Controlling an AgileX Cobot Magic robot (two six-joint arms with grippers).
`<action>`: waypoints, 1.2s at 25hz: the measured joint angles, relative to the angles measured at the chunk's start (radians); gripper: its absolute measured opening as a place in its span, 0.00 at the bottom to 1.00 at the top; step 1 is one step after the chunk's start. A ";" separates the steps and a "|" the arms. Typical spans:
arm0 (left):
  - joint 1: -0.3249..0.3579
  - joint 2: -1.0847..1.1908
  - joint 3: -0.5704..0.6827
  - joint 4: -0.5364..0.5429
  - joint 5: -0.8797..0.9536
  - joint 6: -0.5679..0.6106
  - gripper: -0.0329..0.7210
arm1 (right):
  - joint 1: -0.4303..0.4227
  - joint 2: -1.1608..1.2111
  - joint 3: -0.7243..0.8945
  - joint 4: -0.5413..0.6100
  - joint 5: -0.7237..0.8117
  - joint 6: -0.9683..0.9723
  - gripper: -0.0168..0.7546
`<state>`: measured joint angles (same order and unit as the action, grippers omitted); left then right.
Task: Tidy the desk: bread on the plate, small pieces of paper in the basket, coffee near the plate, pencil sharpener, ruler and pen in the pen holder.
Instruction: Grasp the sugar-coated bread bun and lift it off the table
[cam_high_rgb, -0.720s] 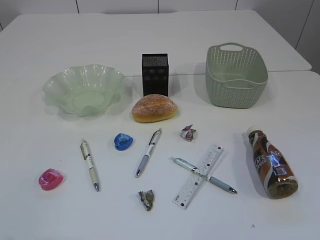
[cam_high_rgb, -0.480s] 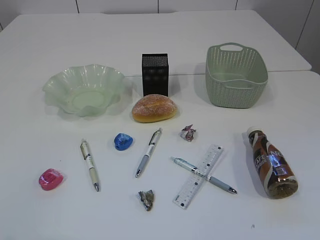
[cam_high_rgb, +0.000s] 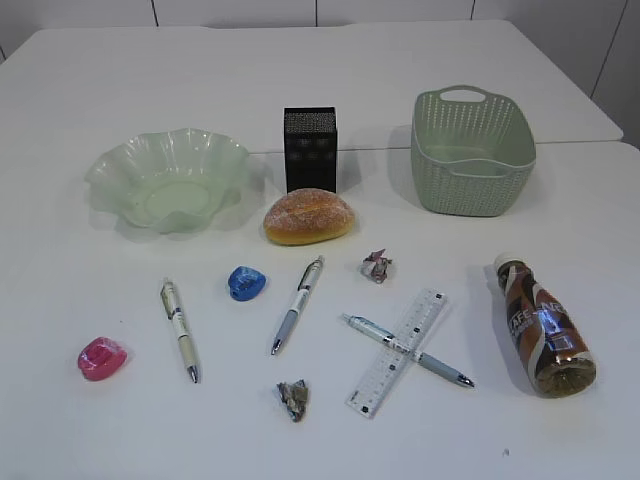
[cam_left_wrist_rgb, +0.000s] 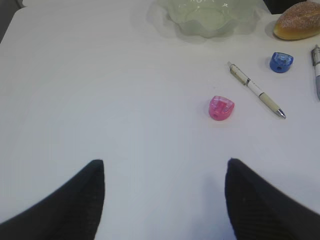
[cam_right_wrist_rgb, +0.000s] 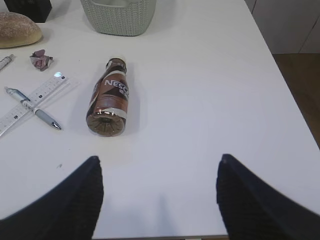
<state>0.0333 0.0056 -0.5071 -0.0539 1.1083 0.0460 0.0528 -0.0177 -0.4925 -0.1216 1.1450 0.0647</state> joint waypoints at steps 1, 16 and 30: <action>0.000 0.000 0.000 0.000 0.000 0.000 0.74 | 0.000 0.000 0.000 0.000 0.000 0.000 0.74; 0.000 0.000 0.000 0.000 0.000 0.000 0.74 | 0.000 0.000 0.000 0.008 0.000 0.000 0.74; 0.000 0.224 -0.127 0.000 0.082 0.000 0.74 | 0.000 0.208 -0.052 0.050 0.048 0.075 0.74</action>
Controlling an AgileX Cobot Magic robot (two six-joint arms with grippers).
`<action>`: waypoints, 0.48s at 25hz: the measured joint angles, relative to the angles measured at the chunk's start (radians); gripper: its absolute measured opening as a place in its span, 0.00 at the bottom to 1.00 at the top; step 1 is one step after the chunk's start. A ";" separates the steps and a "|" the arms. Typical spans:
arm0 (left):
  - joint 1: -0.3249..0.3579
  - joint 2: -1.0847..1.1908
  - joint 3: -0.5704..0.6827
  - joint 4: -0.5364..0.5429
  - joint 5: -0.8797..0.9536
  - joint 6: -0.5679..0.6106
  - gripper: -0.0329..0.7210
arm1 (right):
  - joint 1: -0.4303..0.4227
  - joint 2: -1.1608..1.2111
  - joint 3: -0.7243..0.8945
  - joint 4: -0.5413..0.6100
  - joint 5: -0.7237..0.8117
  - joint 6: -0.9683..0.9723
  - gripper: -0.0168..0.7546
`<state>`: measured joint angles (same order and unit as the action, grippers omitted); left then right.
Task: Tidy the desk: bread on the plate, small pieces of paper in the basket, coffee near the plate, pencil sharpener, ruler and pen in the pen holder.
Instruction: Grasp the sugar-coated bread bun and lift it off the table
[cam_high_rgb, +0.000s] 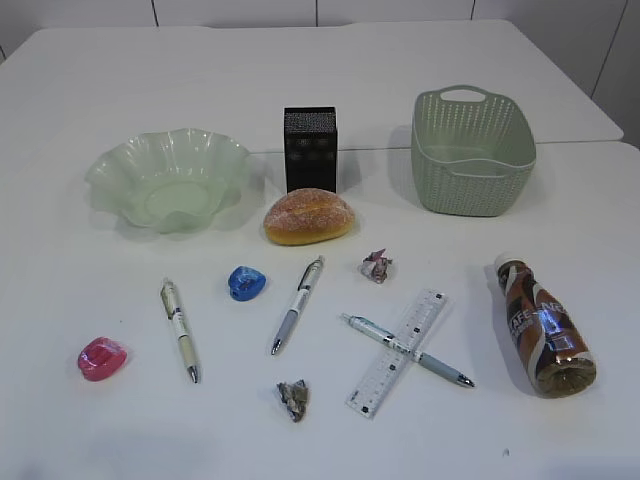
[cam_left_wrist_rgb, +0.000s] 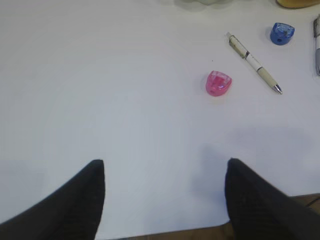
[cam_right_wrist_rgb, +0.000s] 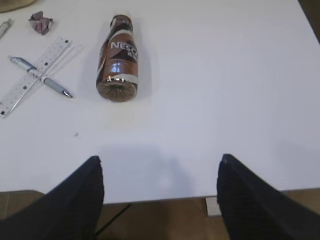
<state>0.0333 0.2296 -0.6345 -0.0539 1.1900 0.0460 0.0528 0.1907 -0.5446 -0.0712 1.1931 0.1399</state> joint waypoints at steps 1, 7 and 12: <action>0.000 0.027 -0.015 0.000 0.003 0.000 0.74 | 0.000 0.029 -0.009 0.002 0.002 0.006 0.74; -0.001 0.163 -0.110 0.000 0.040 0.000 0.74 | 0.000 0.294 -0.112 0.013 -0.013 0.027 0.74; -0.047 0.340 -0.227 0.000 0.073 0.000 0.74 | 0.000 0.536 -0.211 0.013 -0.091 0.031 0.74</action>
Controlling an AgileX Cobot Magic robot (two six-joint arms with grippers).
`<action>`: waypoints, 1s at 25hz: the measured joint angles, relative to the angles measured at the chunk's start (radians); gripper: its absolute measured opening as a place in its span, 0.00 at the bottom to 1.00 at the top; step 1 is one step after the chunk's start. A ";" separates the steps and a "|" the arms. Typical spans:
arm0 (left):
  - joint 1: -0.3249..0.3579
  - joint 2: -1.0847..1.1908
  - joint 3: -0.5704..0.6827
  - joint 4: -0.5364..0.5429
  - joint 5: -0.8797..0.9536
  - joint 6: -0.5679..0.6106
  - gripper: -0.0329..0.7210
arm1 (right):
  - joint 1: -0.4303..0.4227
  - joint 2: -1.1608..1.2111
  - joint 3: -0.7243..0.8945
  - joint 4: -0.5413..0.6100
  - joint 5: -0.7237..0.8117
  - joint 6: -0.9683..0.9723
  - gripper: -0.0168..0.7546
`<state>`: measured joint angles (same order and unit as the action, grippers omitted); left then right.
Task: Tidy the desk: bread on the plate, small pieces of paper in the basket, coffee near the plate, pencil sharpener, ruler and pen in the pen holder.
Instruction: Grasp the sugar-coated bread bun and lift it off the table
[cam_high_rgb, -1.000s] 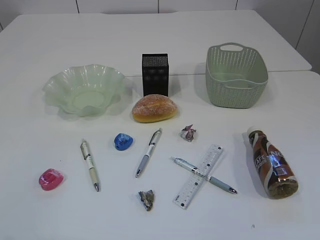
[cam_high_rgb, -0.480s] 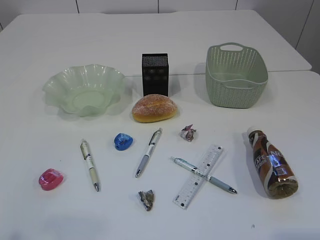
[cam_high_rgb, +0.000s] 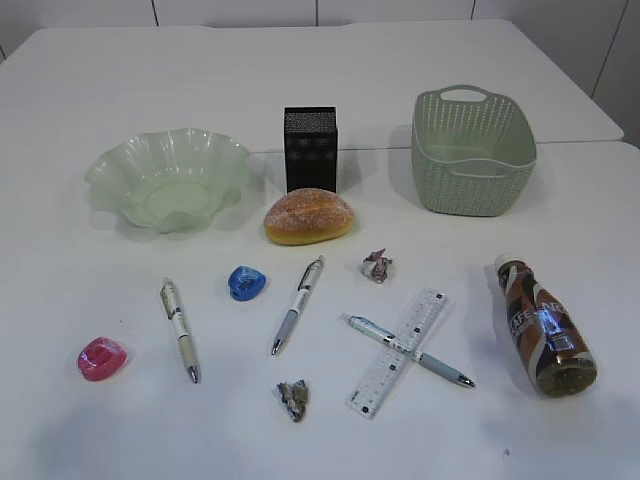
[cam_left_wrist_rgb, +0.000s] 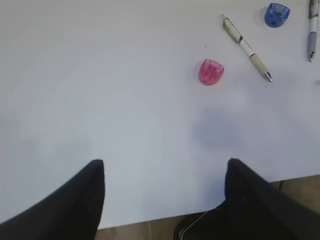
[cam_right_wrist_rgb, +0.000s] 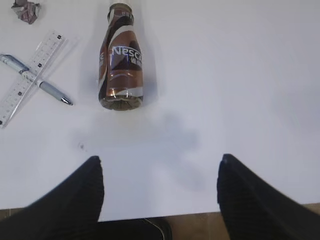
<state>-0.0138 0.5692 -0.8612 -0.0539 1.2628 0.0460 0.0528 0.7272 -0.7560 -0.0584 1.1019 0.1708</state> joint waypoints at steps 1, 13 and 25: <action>-0.016 0.048 -0.032 0.000 0.000 0.000 0.74 | 0.000 0.036 -0.013 0.000 -0.012 0.000 0.74; -0.152 0.649 -0.490 -0.036 -0.003 0.003 0.74 | 0.000 0.349 -0.132 -0.002 -0.034 0.000 0.74; -0.365 1.059 -0.689 -0.051 -0.019 0.072 0.82 | 0.000 0.364 -0.146 -0.002 -0.038 0.000 0.74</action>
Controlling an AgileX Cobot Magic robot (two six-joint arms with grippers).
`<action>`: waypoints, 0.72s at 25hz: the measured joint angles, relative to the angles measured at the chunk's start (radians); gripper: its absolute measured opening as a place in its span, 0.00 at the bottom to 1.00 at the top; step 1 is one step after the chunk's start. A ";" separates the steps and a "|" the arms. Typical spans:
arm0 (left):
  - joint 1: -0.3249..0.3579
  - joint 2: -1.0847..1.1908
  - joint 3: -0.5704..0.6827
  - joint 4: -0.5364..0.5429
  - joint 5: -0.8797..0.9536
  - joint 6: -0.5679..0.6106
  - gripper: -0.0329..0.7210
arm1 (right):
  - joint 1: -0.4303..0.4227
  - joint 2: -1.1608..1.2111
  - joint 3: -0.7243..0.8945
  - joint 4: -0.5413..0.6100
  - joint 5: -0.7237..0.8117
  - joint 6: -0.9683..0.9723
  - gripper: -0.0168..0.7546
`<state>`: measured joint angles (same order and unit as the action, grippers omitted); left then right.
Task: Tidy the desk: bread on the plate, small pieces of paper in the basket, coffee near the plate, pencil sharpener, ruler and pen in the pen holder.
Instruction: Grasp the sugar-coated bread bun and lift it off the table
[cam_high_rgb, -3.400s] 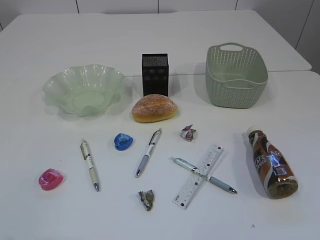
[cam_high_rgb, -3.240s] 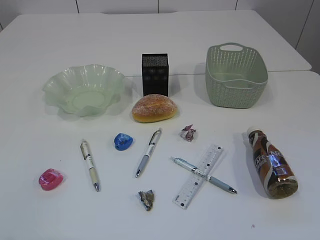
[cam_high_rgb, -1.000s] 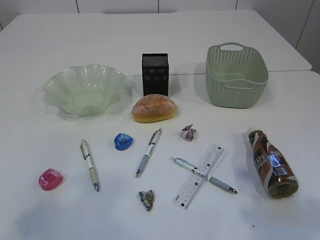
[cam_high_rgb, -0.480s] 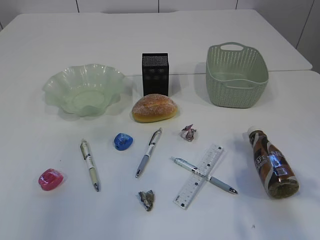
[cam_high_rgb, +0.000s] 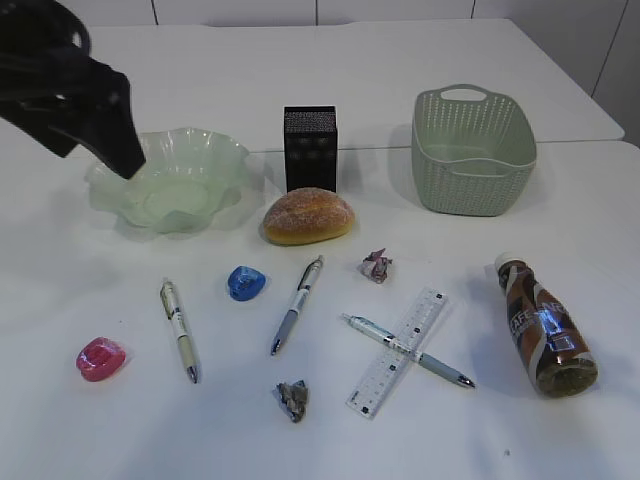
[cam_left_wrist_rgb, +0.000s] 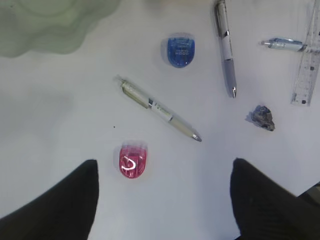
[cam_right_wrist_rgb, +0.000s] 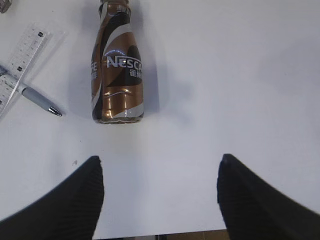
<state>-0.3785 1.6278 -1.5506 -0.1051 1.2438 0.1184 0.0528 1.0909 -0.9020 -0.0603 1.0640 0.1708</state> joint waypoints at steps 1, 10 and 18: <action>-0.017 0.026 -0.011 0.013 -0.012 0.005 0.83 | 0.000 0.000 0.000 0.000 0.000 0.000 0.74; -0.105 0.203 -0.090 0.058 -0.178 0.062 0.83 | 0.000 0.000 0.000 -0.008 -0.031 0.000 0.74; -0.112 0.248 -0.093 0.094 -0.272 0.114 0.83 | 0.000 0.000 0.000 -0.042 -0.033 0.000 0.74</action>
<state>-0.4910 1.8754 -1.6431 -0.0112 0.9717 0.2327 0.0528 1.0909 -0.9020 -0.1024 1.0310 0.1708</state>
